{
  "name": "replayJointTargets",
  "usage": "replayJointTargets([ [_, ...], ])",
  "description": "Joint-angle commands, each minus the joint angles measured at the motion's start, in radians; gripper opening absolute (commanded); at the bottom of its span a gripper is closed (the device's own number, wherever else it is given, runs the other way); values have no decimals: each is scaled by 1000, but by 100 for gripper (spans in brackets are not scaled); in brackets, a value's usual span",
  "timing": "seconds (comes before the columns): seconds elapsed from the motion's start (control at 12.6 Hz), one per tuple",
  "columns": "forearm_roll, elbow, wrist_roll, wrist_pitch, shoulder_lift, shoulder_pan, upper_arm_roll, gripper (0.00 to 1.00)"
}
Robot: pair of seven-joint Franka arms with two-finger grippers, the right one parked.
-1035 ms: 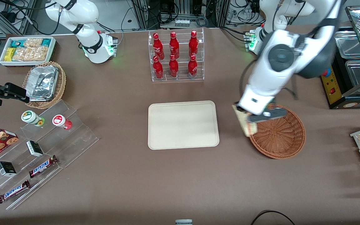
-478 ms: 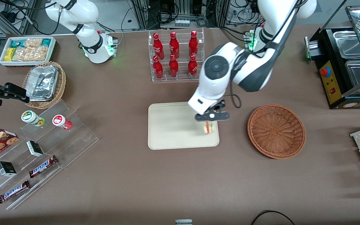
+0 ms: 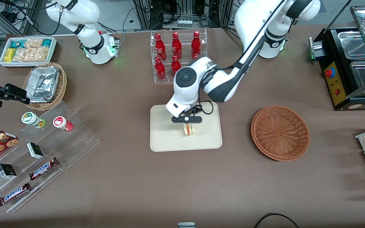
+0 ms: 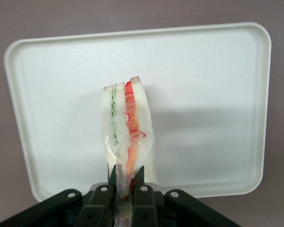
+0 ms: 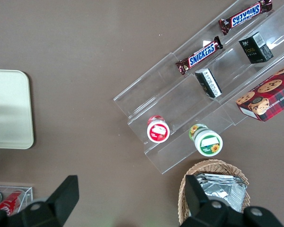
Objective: Place sandwich from basket to tray
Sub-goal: 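Lower the sandwich onto the tray and open the left gripper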
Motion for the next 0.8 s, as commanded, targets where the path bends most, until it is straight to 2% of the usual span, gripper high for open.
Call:
replayJointTargets([
  [0.0, 44, 39, -43, 17, 46, -46, 14, 0],
  [0.08, 70, 39, -46, 25, 60, -48, 14, 0],
  [0.32, 81, 36, -50, 41, 83, -62, 14, 0],
  [0.4, 81, 33, -50, 41, 89, -63, 14, 10],
  [0.48, 81, 33, -50, 41, 91, -63, 14, 33],
  [0.56, 81, 33, -49, 41, 89, -62, 14, 69],
  [0.64, 81, 34, -49, 36, 80, -60, 14, 93],
  [0.72, 78, 37, -49, 25, 62, -52, 16, 99],
])
